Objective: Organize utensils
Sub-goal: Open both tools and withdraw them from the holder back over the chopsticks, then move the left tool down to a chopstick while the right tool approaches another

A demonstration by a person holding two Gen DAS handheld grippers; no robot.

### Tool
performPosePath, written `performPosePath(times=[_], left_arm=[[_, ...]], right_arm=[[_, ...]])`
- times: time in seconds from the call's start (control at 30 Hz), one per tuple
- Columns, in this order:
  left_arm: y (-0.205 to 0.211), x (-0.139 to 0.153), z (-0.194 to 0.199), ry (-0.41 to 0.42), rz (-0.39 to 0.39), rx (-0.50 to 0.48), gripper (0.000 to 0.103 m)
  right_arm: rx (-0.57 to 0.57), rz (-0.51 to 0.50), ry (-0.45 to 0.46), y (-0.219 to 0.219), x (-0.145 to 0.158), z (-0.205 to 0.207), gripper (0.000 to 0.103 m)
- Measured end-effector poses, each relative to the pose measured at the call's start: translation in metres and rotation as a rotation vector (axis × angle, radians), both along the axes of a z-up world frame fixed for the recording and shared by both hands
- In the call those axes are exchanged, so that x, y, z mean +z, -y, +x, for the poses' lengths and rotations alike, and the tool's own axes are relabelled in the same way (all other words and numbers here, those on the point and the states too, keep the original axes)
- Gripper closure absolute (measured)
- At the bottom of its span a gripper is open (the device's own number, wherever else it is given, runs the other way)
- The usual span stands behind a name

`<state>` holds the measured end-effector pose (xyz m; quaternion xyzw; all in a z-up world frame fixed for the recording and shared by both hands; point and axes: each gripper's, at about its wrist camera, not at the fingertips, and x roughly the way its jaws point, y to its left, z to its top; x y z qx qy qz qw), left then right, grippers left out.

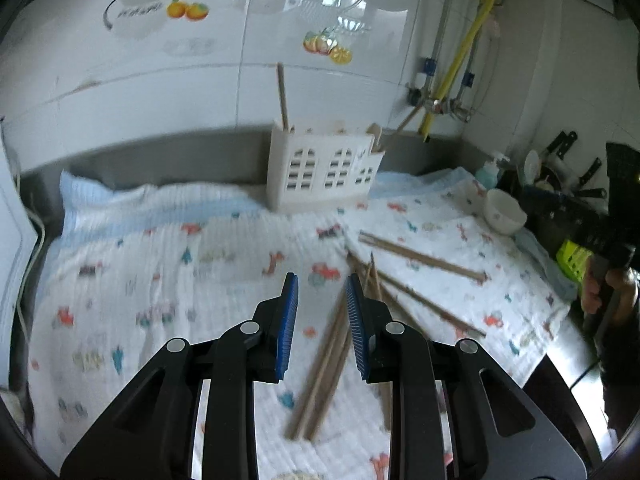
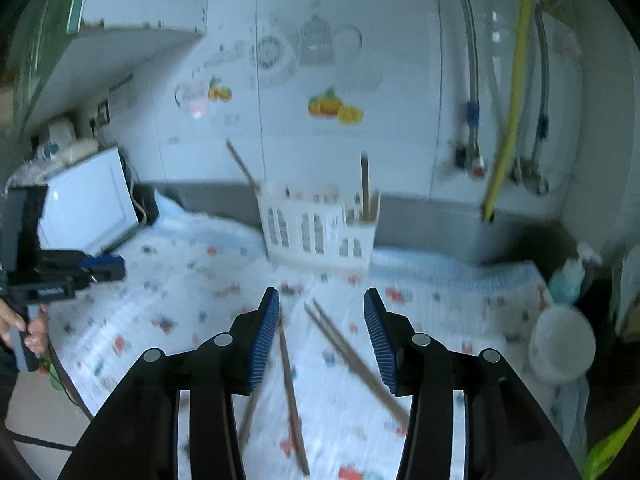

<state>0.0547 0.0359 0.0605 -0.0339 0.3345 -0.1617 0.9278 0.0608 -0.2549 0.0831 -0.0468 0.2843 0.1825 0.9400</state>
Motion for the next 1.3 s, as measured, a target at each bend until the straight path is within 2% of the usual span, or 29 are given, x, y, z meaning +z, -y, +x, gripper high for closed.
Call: performPosePath(times=[0.13, 0.33, 0.6, 1.03, 1.3], left_arm=[[-0.005, -0.017, -0.018, -0.007, 0.011, 0.019, 0.078], [-0.011, -0.035, -0.037, -0.019, 0.009, 0.041, 0.078], [-0.013, -0.051, -0.050, -0.042, 0.016, 0.033, 0.078], [-0.009, -0.063, -0.051, -0.064, 0.026, 0.015, 0.078], [-0.009, -0.069, -0.049, -0.076, 0.014, -0.006, 0.078]], right_arm=[[-0.032, 0.038, -0.062, 0.007, -0.033, -0.016, 0.060], [-0.086, 0.101, -0.123, 0.019, -0.062, -0.031, 0.060], [-0.115, 0.078, -0.112, 0.020, -0.067, -0.039, 0.060], [-0.097, 0.065, -0.139, 0.006, -0.086, -0.040, 0.060], [-0.143, 0.058, -0.137, 0.012, -0.089, -0.045, 0.060]])
